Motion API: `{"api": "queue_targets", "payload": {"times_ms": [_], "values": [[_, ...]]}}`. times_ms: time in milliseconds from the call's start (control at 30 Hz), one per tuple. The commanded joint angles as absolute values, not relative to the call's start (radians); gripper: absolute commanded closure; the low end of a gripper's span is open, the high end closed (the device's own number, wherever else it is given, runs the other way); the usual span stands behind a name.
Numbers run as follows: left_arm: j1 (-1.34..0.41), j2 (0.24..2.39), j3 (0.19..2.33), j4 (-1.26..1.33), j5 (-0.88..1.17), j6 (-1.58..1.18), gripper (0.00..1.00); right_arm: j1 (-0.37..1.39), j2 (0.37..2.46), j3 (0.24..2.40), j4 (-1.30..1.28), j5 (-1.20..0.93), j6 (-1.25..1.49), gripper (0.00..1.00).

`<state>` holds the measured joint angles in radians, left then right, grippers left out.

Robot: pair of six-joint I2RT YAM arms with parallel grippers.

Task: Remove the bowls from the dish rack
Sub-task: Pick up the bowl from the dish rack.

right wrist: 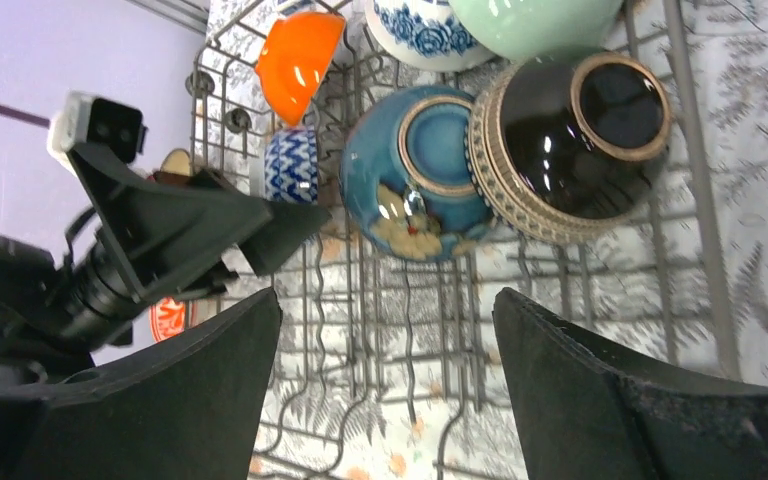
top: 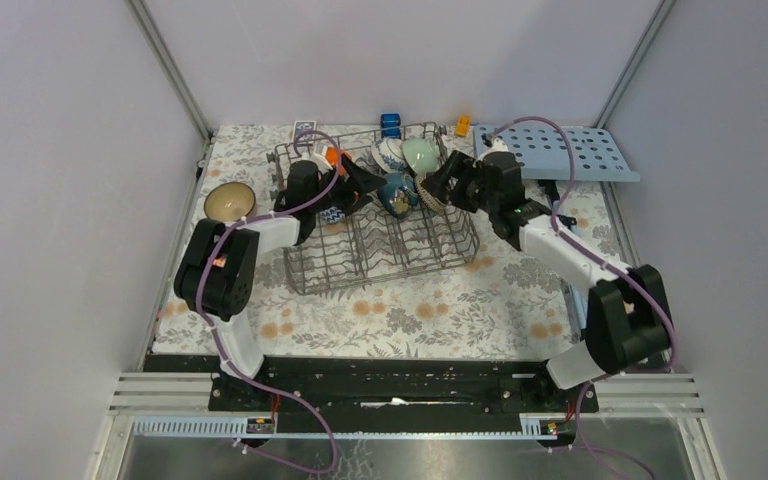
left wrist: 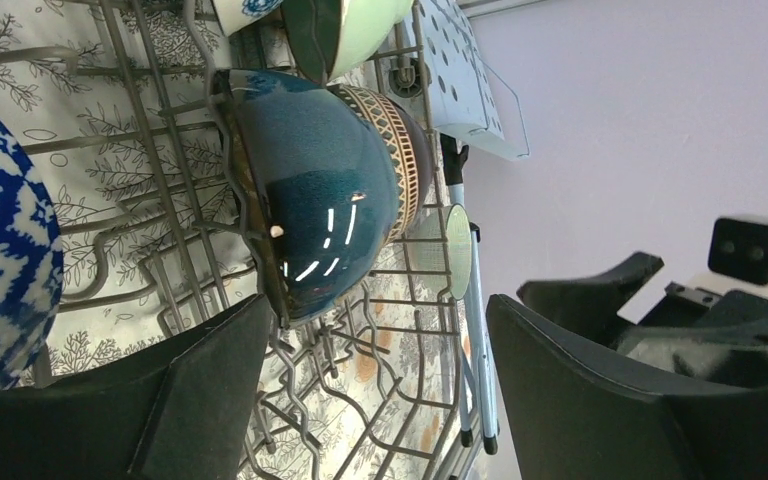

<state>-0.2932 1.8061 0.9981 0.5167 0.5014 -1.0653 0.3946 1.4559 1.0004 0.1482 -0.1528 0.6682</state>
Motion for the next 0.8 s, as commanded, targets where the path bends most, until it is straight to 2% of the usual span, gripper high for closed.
{"api": "queue_targets", "payload": {"times_ms": [0, 400, 767], "values": [[-0.286, 1.846, 1.026, 0.636, 0.541, -1.104, 0.17, 0.399, 1.588, 1.139, 0.240, -0.208, 0.702, 0.16], [-0.286, 1.912, 1.042, 0.675, 0.548, -1.119, 0.22, 0.397, 1.879, 1.399, 0.181, -0.256, 0.742, 0.30], [-0.286, 1.933, 1.043, 0.753, 0.578, -1.139, 0.32, 0.399, 1.988, 1.467, 0.166, -0.321, 0.769, 0.40]]}}
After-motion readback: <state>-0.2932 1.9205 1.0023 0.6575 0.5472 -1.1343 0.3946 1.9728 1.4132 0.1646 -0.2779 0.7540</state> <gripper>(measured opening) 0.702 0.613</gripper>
